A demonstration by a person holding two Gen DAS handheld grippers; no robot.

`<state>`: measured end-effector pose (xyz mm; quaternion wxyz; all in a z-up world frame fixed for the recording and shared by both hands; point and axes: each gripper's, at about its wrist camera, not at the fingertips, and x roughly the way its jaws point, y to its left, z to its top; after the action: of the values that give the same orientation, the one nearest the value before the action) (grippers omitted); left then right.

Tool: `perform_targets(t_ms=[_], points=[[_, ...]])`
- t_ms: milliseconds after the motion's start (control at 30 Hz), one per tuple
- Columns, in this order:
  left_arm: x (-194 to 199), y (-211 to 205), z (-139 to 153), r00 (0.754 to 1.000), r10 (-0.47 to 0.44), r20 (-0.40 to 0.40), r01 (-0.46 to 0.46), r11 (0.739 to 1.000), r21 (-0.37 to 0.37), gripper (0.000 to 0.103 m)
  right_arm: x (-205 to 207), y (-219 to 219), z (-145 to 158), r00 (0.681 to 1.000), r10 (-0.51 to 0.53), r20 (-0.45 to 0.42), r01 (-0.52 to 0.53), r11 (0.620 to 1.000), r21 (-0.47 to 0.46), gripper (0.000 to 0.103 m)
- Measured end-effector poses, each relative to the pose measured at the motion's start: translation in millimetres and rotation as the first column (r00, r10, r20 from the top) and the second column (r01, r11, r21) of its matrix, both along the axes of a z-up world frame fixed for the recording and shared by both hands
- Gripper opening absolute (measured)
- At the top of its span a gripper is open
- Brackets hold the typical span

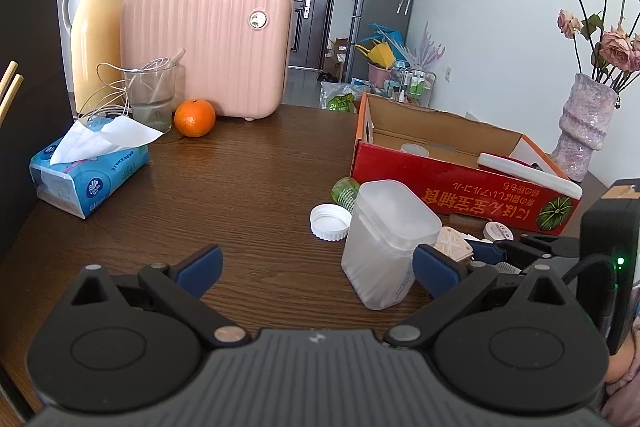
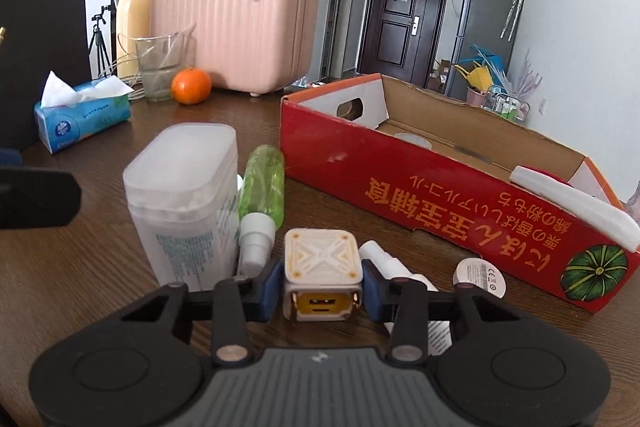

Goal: Organize rigid objects
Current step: 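Reach the right gripper to the cream cube gadget and grasp it, then lift the cream cube gadget with the right gripper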

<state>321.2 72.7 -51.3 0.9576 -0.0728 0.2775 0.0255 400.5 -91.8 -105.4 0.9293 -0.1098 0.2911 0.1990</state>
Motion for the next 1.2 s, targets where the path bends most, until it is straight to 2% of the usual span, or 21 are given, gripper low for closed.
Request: perform_targets(t_ms=[500, 667, 933, 967, 1033, 1200], points=[[-0.1, 0.4, -1.5, 1.0, 0.009, -0.005, -0.009, 1.0, -0.004, 0.103, -23.9, -29.8, 20.2, 0.997, -0.058, 0.052, 0.051, 0.99, 0.129, 0.038], [-0.7, 0.7, -1.3, 1.0, 0.017, -0.003, -0.017, 1.0, -0.005, 0.103, -30.2, -28.4, 17.3, 0.999, -0.041, 0.026, 0.038, 0.994, 0.105, 0.038], [-0.9, 1.7, -0.6, 1.0, 0.017, -0.002, -0.017, 1.0, -0.009, 0.103, -17.0, -21.1, 0.1, 0.995, -0.061, -0.075, 0.064, 0.997, 0.044, 0.039], [-1.0, 1.6, -0.7, 1.0, 0.015, -0.001, -0.015, 1.0, -0.01, 0.103, -15.1, -19.7, -1.5, 0.995, -0.066, -0.078, 0.069, 0.997, 0.038, 0.041], [-0.8, 1.0, -1.2, 1.0, 0.011, -0.004, -0.011, 1.0, -0.007, 0.103, -13.1, -18.8, -1.4, 0.995, -0.068, -0.077, 0.071, 0.996, 0.045, 0.038], [-0.1, 0.1, -2.4, 1.0, 0.001, -0.007, -0.001, 1.0, -0.006, 0.103, -21.2, -21.0, 3.2, 0.996, -0.073, -0.04, 0.076, 0.995, 0.064, 0.038]])
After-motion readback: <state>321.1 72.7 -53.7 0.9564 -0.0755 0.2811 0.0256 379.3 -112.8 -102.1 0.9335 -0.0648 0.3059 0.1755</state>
